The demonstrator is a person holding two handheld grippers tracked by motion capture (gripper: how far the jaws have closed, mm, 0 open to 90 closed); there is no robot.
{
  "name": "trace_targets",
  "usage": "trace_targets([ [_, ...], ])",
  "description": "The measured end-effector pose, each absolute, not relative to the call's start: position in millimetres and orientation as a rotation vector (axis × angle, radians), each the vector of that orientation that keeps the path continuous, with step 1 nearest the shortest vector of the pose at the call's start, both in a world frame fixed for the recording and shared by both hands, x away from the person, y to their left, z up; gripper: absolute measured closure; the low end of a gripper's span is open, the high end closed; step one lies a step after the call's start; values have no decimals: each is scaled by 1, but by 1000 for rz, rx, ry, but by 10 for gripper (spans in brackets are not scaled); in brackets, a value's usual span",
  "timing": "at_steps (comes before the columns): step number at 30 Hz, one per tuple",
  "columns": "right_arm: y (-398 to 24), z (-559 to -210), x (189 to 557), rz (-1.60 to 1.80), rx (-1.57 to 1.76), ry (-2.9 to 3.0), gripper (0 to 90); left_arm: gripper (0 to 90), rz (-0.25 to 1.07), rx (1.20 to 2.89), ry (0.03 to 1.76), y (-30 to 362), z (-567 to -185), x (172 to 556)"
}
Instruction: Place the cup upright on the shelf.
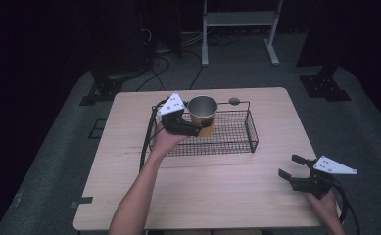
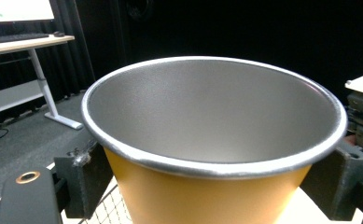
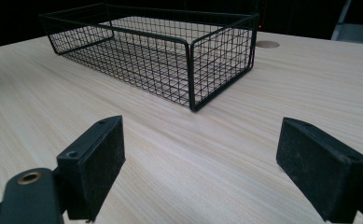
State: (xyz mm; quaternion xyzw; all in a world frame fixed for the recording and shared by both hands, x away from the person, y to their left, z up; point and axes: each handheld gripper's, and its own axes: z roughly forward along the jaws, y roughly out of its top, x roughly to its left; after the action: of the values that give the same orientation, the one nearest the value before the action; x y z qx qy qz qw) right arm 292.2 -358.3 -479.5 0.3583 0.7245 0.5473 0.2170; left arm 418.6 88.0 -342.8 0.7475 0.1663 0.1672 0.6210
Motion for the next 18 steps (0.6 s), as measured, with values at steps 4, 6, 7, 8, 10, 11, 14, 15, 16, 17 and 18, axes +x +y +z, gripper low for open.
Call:
trace_targets([
  [4,-359,-479,292,1515,992,2006,143,141,376,1711,382,87,-342,427],
  [6,-359,-479,292,1515,993,2004,143,141,376,1717,377,86,-342,431],
  [7,-359,-479,292,1516,995,2004,143,141,380,1720,380,85,-342,433],
  [8,-359,-479,292,1518,994,2003,143,141,375,1727,380,84,-342,437],
  [10,-359,-479,292,1521,997,2002,143,141,379,1724,377,84,-342,438],
  [11,-359,-479,292,1522,996,2002,143,141,373,1725,377,83,-342,443],
  [14,-359,-479,292,1519,996,2004,143,141,370,1726,373,82,-343,447],
  [15,-359,-479,292,1519,996,2004,143,141,367,1726,374,81,-343,449],
  [16,-359,-479,292,1518,996,2004,143,141,363,1729,373,81,-343,451],
  [17,-359,-479,292,1517,996,2004,143,141,365,1735,372,81,-344,453],
  [18,-358,-479,292,1518,997,2004,143,141,382,1733,371,80,-344,455],
])
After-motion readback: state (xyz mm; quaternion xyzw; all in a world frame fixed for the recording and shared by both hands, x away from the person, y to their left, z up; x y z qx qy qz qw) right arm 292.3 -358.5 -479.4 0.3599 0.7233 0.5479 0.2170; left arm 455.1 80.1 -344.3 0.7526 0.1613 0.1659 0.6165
